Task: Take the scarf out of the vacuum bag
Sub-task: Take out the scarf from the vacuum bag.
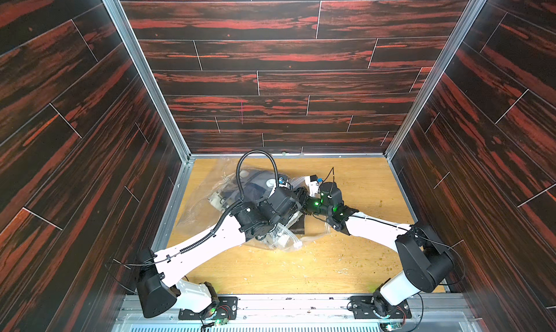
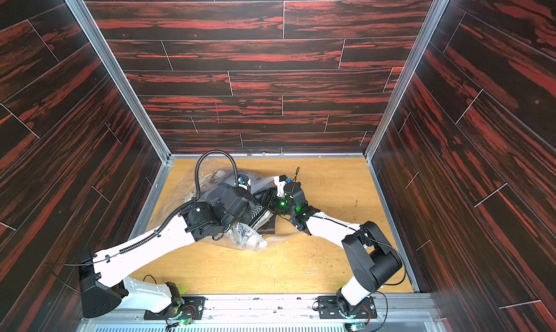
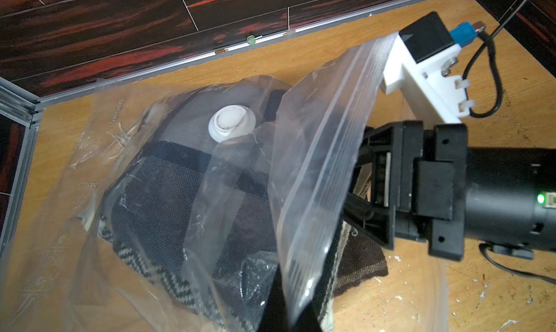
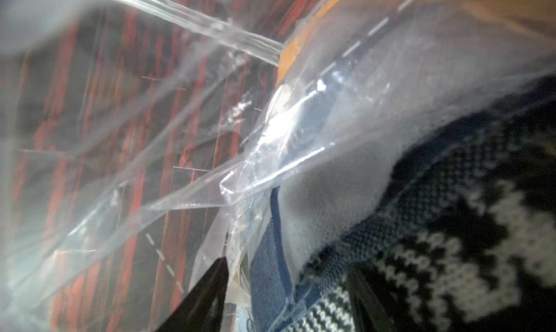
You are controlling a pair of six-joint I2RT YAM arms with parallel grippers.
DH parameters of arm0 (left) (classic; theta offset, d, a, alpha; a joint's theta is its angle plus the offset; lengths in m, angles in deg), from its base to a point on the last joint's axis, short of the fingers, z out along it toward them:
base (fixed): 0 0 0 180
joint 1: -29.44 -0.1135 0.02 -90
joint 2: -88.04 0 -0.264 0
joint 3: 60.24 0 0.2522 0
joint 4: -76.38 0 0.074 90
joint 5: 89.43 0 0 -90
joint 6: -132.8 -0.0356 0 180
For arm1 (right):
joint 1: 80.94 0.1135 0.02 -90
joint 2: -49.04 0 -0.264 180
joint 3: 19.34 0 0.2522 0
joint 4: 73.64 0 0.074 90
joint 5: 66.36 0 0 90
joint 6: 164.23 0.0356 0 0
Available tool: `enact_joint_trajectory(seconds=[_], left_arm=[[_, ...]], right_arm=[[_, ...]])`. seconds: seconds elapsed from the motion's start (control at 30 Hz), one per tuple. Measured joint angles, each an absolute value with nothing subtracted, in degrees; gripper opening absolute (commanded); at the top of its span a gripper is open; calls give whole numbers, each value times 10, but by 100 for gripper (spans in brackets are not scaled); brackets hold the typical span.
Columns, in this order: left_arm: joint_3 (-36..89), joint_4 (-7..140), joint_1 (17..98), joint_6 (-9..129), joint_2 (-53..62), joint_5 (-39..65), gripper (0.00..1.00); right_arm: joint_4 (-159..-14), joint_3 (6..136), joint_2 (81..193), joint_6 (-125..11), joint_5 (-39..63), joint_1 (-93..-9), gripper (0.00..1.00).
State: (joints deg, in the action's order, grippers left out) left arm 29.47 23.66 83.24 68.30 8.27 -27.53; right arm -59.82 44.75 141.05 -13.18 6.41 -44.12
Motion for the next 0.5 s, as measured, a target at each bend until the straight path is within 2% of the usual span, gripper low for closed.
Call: enact_joint_trajectory(seconds=[0.5], left_arm=[[295,237,832,683,83,-281,0]], right_arm=[[-606,494,1470,-108,99,-420,63]])
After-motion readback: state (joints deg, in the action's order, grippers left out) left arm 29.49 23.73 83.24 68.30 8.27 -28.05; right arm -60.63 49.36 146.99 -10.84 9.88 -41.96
